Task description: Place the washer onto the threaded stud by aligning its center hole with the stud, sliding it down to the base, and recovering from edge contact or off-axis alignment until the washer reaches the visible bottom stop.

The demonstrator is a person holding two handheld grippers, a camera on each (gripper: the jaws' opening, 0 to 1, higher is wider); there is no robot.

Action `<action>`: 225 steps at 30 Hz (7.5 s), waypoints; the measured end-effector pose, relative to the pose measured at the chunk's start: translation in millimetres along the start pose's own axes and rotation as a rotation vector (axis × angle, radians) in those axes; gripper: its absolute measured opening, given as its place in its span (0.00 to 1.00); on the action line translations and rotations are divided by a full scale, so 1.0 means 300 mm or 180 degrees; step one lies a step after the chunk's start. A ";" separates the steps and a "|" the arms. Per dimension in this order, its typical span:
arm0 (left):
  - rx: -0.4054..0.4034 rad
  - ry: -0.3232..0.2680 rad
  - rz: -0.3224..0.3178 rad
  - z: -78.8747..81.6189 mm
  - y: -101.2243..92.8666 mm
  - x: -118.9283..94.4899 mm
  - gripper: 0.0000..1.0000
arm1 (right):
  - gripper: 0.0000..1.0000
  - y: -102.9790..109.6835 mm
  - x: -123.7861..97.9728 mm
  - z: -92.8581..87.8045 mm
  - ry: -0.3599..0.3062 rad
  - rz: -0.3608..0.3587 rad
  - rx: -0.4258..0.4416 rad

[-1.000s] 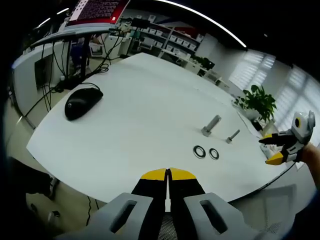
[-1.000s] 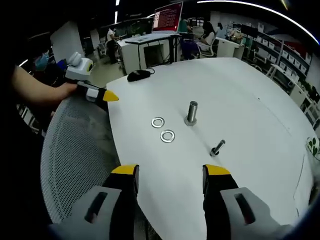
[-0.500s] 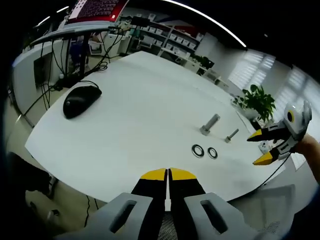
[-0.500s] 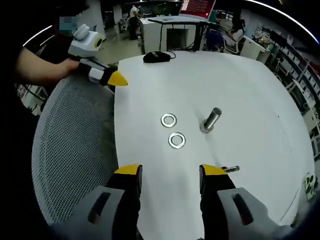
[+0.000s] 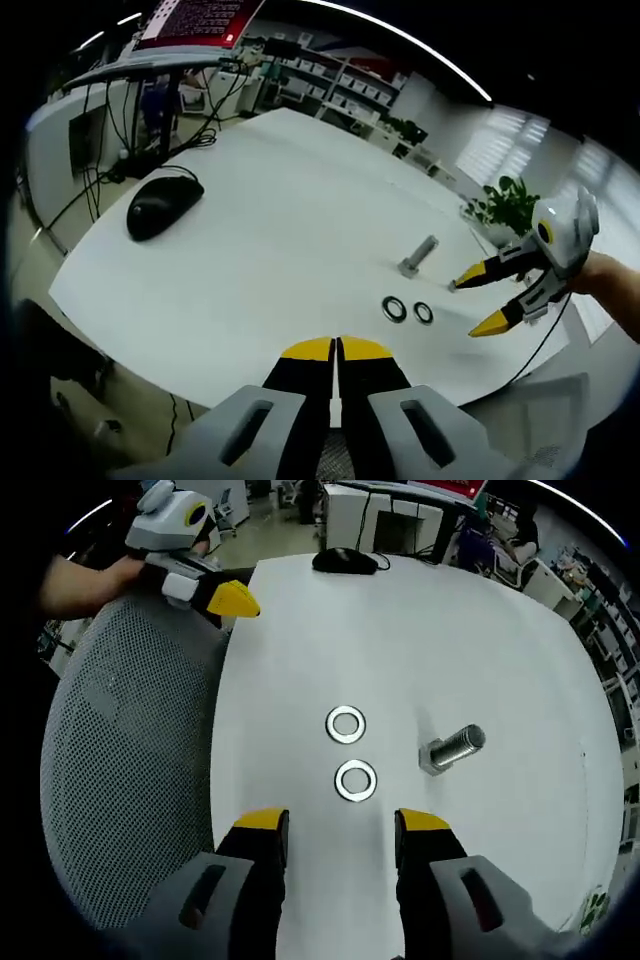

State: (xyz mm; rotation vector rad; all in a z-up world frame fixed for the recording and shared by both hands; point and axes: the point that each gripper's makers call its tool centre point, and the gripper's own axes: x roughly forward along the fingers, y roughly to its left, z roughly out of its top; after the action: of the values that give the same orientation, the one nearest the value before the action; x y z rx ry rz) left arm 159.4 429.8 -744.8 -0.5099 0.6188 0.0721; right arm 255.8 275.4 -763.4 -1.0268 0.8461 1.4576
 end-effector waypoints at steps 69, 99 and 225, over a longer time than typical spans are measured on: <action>-0.0096 -0.0147 -0.0034 0.022 0.000 -0.003 0.00 | 0.23 -0.032 0.138 0.026 0.0376 0.0212 -0.0256; -0.0106 -0.0123 -0.0021 0.018 0.001 -0.003 0.00 | 0.23 -0.067 -0.015 0.134 0.0277 0.0230 -0.0531; -0.0115 -0.0176 -0.0037 0.028 0.004 -0.002 0.00 | 0.23 -0.305 -0.050 0.128 0.0445 0.0003 -0.0365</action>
State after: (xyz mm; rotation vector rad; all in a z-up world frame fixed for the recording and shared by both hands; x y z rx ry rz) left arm 163.1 434.8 -739.1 -0.5447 0.5612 0.0863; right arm 341.2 317.5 -731.9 -1.2260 0.8702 1.4615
